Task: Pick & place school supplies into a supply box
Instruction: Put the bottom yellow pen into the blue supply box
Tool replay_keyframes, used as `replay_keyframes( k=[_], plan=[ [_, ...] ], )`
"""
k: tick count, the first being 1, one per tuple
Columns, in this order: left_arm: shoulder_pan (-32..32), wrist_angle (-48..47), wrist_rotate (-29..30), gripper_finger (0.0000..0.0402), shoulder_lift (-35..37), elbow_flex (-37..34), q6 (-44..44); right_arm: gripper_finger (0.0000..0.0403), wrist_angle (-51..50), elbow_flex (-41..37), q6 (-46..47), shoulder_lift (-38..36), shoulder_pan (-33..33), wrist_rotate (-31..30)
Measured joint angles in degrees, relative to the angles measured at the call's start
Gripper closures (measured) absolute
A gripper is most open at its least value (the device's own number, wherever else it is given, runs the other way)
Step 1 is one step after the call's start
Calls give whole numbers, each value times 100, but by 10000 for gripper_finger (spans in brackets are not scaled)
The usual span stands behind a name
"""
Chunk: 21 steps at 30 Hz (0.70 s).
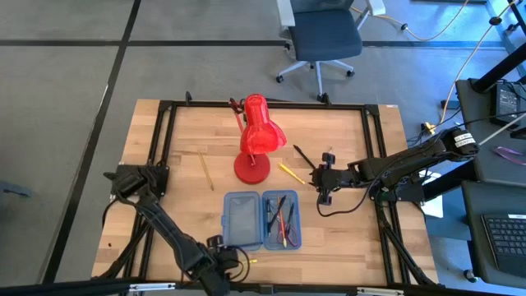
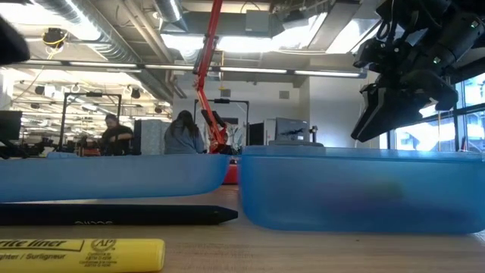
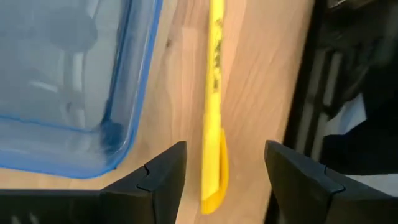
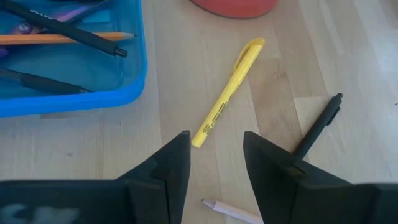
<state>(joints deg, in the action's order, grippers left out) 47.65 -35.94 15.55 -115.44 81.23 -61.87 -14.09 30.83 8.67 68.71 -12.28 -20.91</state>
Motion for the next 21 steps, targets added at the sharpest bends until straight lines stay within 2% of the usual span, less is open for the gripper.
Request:
replay_keyframes(
  k=[13,21],
  plan=[
    [5,-262,-147,232,-542,44,45,250,15,0,-31,0,1,0],
    [5,-413,-153,296,-579,40,47,250,11,-1,-35,0,-1,0]
  ],
)
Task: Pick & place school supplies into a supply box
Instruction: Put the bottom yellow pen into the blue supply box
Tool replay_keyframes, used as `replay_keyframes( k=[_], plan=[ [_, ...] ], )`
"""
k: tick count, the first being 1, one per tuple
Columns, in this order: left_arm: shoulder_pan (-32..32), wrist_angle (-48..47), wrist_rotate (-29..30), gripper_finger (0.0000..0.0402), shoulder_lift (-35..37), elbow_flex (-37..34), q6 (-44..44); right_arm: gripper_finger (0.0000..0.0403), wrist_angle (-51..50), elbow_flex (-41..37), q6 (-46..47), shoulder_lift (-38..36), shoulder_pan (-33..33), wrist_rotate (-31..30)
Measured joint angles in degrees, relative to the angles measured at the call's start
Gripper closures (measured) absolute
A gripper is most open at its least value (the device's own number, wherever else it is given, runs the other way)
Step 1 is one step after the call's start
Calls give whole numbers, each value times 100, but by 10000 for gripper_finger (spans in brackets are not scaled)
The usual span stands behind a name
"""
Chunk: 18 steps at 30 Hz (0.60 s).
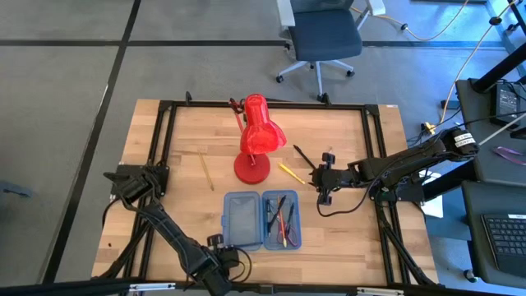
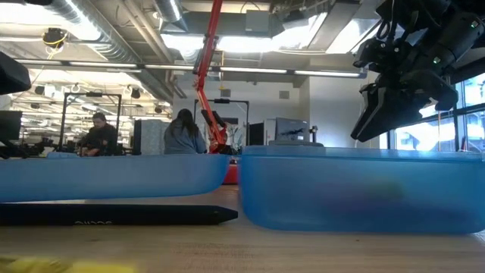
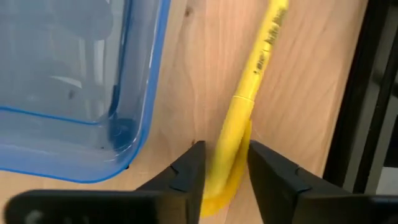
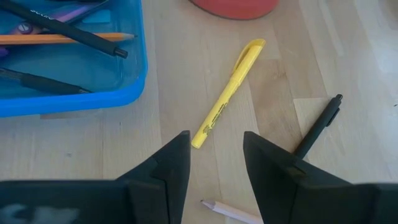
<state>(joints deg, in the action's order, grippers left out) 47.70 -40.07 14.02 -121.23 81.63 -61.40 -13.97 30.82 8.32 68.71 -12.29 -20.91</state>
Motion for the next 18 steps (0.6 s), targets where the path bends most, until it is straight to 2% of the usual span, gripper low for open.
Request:
replay_keyframes(
  k=[8,18],
  plan=[
    [7,-127,-172,361,-22,185,-49,250,-1,1,-99,0,1,0],
    [10,-658,-294,357,-63,1314,116,250,-3,1,-136,0,1,-2]
  ],
)
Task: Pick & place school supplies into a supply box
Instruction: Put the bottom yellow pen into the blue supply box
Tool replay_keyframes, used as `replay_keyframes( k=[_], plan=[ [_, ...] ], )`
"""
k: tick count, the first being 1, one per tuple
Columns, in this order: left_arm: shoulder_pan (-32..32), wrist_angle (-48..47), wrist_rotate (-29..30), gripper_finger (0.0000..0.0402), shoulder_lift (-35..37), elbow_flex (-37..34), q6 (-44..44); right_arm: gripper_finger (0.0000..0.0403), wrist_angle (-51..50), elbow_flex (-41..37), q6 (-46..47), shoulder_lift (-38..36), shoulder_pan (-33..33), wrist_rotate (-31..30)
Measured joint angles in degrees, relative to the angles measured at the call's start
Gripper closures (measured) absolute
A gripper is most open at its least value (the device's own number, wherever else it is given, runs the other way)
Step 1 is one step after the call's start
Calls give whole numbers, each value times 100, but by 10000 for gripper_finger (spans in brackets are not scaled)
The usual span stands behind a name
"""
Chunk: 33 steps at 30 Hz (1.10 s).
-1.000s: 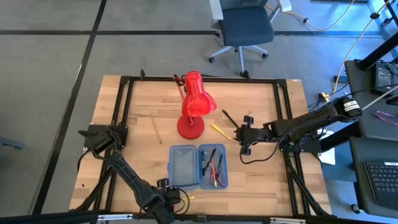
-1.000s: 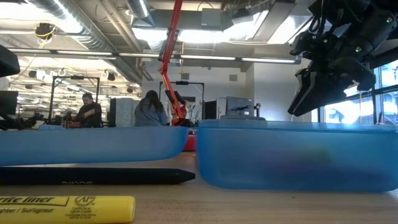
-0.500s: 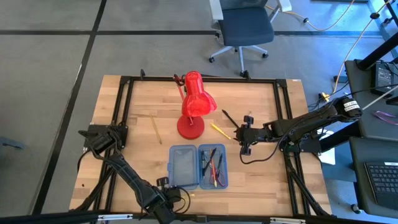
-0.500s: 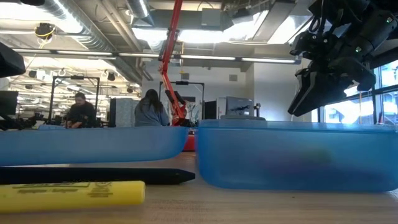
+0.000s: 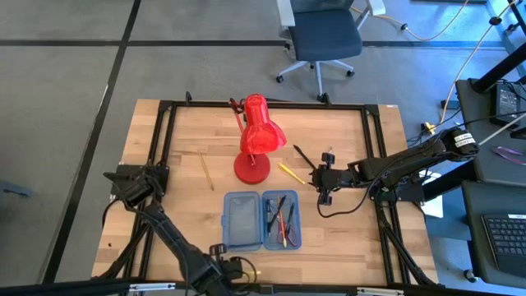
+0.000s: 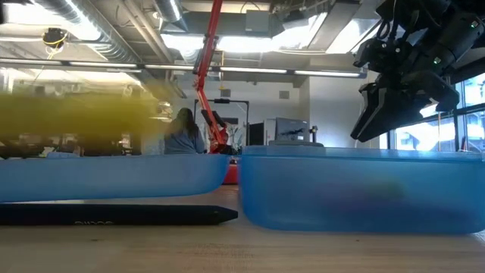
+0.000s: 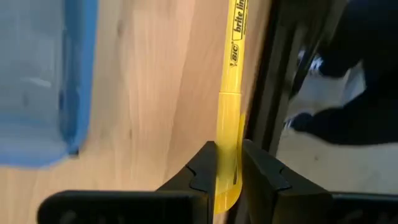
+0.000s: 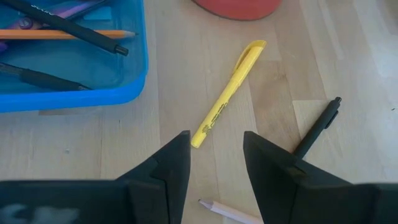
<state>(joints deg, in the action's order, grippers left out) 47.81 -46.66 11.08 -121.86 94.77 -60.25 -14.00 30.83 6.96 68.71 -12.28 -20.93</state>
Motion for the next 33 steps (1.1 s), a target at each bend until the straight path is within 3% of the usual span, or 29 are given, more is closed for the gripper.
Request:
replay_keyframes(
  k=[6,11,20,23,33],
  plan=[
    [-236,-47,649,360,0,345,-4,250,4,0,18,0,0,0],
    [-790,-71,1146,354,0,370,-401,250,4,0,168,0,-2,0],
    [-1892,137,989,351,9,373,-1019,250,16,0,197,0,-2,2],
    [-2149,400,697,351,7,377,-1001,250,40,0,192,0,-1,2],
    [-2541,972,30,348,-328,388,-1100,250,107,0,197,0,-2,6]
  ],
)
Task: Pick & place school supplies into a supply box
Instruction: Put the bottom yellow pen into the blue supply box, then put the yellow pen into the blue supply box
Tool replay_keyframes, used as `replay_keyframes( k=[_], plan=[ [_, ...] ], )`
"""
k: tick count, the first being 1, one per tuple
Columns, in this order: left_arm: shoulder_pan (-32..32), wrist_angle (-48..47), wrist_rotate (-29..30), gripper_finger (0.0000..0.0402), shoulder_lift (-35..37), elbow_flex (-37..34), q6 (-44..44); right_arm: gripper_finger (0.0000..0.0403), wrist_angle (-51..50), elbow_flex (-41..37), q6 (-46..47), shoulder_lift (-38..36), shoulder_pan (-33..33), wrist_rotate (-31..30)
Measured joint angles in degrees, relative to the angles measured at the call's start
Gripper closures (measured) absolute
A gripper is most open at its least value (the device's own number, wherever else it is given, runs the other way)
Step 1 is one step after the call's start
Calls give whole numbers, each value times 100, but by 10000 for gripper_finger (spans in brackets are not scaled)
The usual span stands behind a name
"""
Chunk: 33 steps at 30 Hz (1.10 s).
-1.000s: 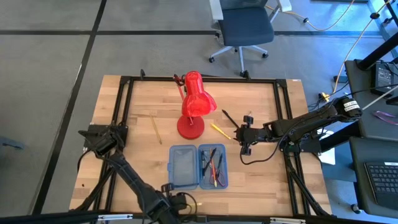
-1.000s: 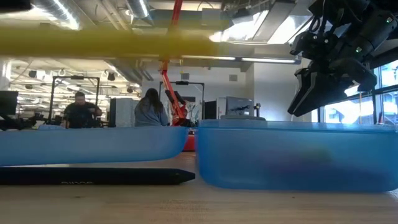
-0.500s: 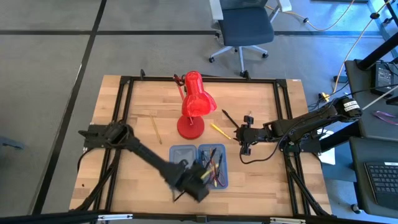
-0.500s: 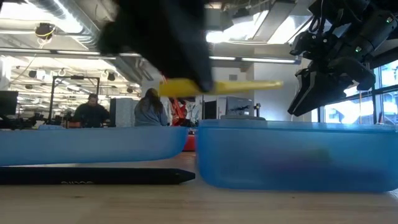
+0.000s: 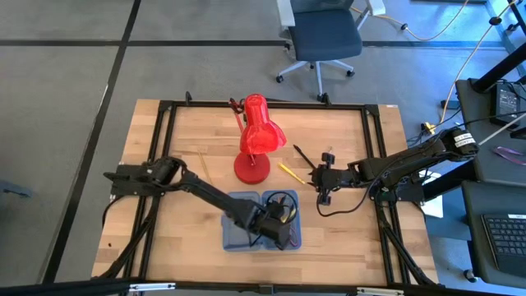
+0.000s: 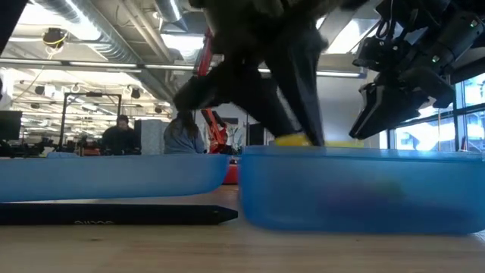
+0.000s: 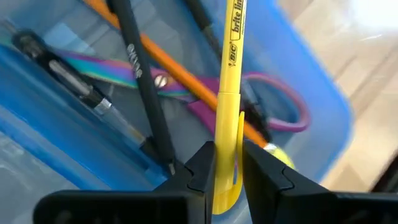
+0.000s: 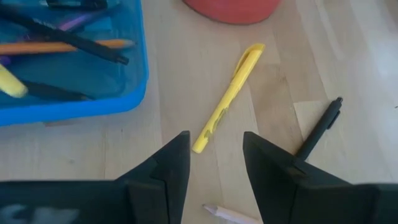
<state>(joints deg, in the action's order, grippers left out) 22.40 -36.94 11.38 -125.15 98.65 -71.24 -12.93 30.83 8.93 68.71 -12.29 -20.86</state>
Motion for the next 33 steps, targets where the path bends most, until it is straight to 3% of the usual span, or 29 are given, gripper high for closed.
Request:
replay_keyframes(
  k=[9,15,22,26,29,33],
  plan=[
    [-123,15,-55,331,-80,-2,78,250,365,-2,-55,0,0,-8],
    [-119,202,-71,314,-80,-2,208,250,594,0,-53,0,0,-446],
    [-124,179,-31,265,-80,-2,481,250,1193,-2,-64,7,0,-725],
    [-152,-461,158,242,66,-4,521,250,1627,-2,-428,97,7,-721],
    [-138,-1177,665,236,369,-2,514,250,1877,-2,-699,267,203,-483],
    [-145,-2437,1133,235,753,-2,361,250,2310,41,-805,637,941,609]
  ],
)
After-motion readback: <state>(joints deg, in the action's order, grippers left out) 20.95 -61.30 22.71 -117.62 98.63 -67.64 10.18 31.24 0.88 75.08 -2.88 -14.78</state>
